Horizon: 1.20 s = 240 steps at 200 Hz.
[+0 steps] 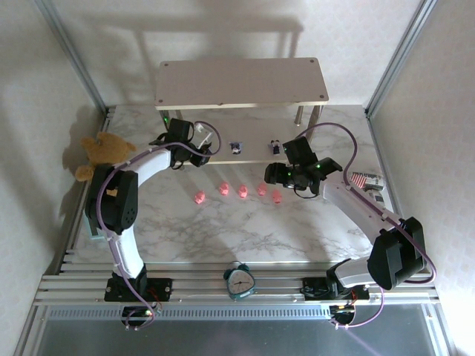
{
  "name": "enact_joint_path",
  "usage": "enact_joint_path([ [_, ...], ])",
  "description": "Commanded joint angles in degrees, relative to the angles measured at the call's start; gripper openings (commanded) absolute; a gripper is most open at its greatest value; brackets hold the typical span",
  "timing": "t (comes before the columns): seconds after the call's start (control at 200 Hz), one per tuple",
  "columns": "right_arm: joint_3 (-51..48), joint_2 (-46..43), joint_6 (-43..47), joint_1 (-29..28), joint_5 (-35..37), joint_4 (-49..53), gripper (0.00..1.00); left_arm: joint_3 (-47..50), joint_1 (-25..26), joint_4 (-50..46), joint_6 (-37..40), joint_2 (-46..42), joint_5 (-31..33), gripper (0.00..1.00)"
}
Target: Place and organize the plastic toys onto the shelf
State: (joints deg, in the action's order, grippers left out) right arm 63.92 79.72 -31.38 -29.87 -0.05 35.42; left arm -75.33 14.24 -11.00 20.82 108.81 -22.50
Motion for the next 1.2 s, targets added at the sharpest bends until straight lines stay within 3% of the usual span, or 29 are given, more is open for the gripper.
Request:
enact_joint_path([
  [0.0, 1.70, 0.70, -0.71, 0.14, 0.51, 1.41, 0.73, -1.05, -0.58, -1.48, 0.63, 1.66, -0.17, 0.37],
  [0.486, 1.56, 0.44, -0.79, 0.07, 0.43, 1.41, 0.73, -1.20, -1.07, -1.21, -0.49, 1.49, 0.36, 0.45],
  [1.196, 0.80, -0.49, -1.14, -0.10, 0.26, 1.40, 0.73, -1.66, -1.80, -3.98, 0.36, 0.80, 4.71, 0.48],
])
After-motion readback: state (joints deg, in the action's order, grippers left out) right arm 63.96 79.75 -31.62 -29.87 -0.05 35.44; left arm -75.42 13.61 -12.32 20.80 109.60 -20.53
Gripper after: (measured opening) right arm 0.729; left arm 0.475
